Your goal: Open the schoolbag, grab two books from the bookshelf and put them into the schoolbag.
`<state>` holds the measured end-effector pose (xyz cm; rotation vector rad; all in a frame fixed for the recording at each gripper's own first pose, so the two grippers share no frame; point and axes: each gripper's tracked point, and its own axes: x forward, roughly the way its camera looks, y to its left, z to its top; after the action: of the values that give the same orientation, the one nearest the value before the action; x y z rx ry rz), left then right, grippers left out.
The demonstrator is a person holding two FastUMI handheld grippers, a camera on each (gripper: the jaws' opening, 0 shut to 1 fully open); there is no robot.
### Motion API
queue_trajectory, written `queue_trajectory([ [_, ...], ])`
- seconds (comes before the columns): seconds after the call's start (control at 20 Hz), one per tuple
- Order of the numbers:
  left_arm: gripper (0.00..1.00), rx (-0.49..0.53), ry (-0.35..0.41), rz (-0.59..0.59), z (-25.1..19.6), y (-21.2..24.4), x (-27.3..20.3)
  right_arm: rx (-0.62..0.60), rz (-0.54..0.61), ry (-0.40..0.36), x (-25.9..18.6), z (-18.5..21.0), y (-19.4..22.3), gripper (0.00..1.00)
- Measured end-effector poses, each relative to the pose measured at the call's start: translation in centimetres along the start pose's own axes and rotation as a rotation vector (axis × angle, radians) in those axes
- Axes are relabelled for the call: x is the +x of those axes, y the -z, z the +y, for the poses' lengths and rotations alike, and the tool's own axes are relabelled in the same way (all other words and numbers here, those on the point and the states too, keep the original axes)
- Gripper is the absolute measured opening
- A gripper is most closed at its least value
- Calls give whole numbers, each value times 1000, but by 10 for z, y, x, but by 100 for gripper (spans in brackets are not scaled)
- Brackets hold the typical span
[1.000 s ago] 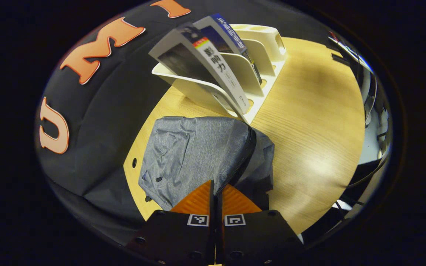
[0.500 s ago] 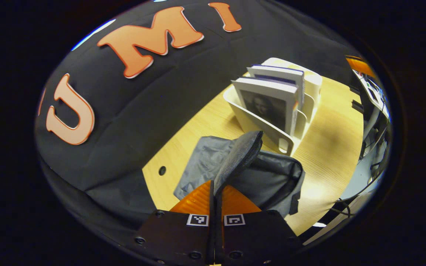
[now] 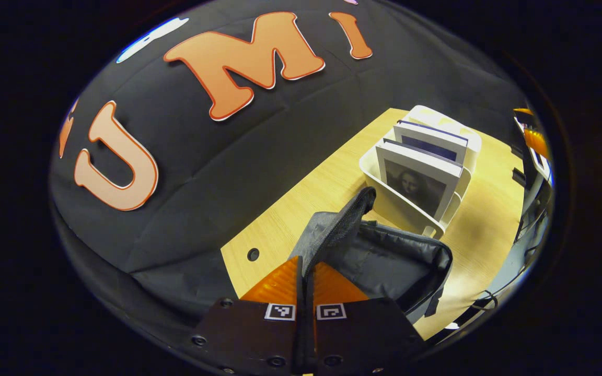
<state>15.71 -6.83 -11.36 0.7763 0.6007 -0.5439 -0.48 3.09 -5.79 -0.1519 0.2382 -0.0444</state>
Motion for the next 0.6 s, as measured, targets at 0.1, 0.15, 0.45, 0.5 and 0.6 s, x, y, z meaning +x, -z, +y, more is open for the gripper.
queue_trajectory([
  [0.1,1,6,22,11,-3,0,6,1,22,-23,5,10,-3,98],
  [0.15,1,10,30,11,-4,-1,8,5,39,-38,9,15,-5,98],
  [0.45,1,20,64,-1,-12,6,14,17,183,-131,55,53,-39,98],
  [0.5,1,16,69,-3,-13,7,15,14,208,-142,66,61,-46,98],
  [0.6,1,6,74,-7,-14,9,15,5,283,-165,88,73,-56,98],
])
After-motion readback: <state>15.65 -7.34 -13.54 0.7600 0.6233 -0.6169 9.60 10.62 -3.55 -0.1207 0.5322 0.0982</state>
